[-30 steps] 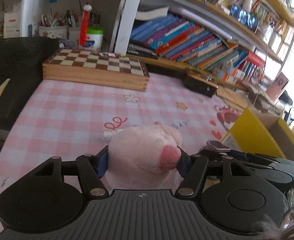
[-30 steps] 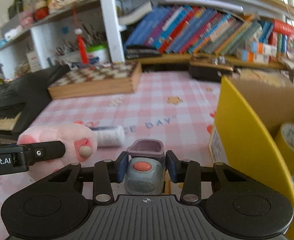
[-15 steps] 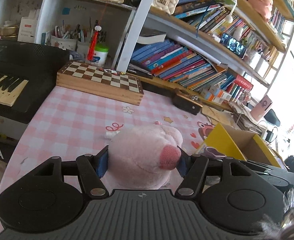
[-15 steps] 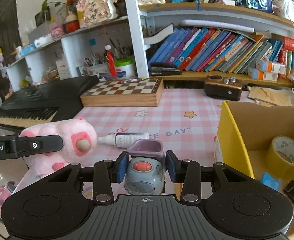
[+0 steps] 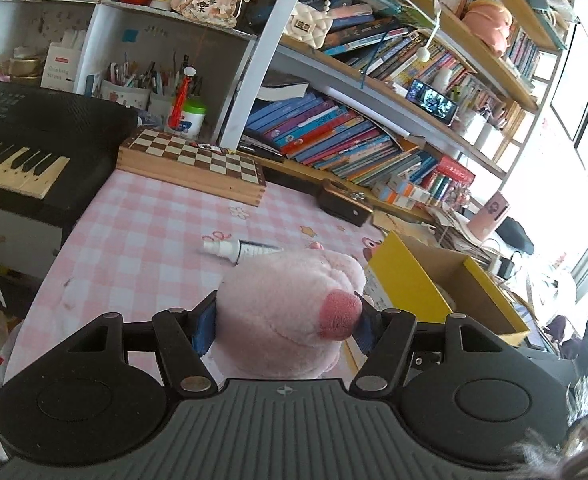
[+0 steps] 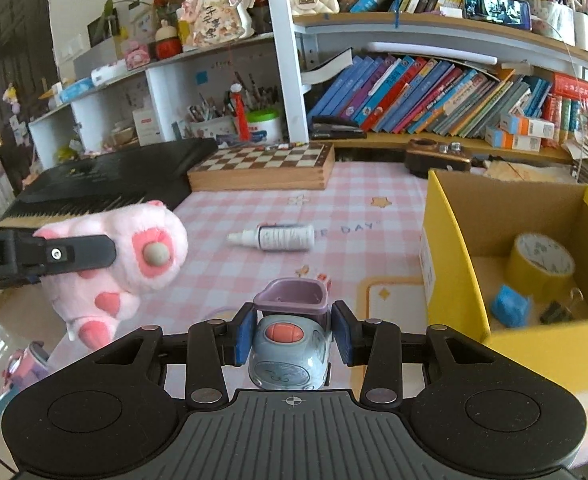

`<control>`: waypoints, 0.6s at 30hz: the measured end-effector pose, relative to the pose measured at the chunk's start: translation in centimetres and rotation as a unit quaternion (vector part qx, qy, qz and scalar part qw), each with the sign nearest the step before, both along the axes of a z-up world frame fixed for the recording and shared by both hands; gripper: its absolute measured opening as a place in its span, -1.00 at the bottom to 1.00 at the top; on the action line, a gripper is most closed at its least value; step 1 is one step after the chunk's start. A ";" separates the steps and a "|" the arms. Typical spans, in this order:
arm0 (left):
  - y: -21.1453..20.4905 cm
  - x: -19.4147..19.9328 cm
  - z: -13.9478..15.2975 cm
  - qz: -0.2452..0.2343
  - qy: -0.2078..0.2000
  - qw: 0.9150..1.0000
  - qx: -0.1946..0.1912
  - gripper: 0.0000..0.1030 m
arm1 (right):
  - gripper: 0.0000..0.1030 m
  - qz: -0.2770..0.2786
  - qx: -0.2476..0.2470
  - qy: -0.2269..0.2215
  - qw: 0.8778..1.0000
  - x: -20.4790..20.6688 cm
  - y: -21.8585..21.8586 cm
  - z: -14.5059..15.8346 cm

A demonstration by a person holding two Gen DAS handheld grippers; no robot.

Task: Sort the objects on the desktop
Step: 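Carry the plush pig and toy car toward the yellow box with both tools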

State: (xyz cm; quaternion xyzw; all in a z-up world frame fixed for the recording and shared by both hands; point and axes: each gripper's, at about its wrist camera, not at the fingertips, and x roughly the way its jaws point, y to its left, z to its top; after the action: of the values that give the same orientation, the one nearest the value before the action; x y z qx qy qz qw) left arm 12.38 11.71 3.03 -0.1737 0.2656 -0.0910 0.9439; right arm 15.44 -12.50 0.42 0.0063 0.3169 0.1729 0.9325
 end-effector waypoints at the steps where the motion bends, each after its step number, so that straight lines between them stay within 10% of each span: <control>1: 0.0 -0.6 0.0 -0.001 0.000 1.000 -0.001 0.20 | -0.22 0.000 -0.002 0.000 1.000 -0.5 0.0 0.0; 18: -2.4 -8.2 -1.3 -0.053 0.021 0.998 -0.005 0.20 | -0.22 -0.026 -0.015 0.029 0.999 -8.8 -2.4 -0.7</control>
State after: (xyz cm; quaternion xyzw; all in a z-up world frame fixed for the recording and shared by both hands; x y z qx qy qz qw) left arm 4.16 9.35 1.73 -0.1663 0.2935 -0.1386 0.9311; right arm 6.61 -14.88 -0.28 0.0058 0.3462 0.1442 0.9270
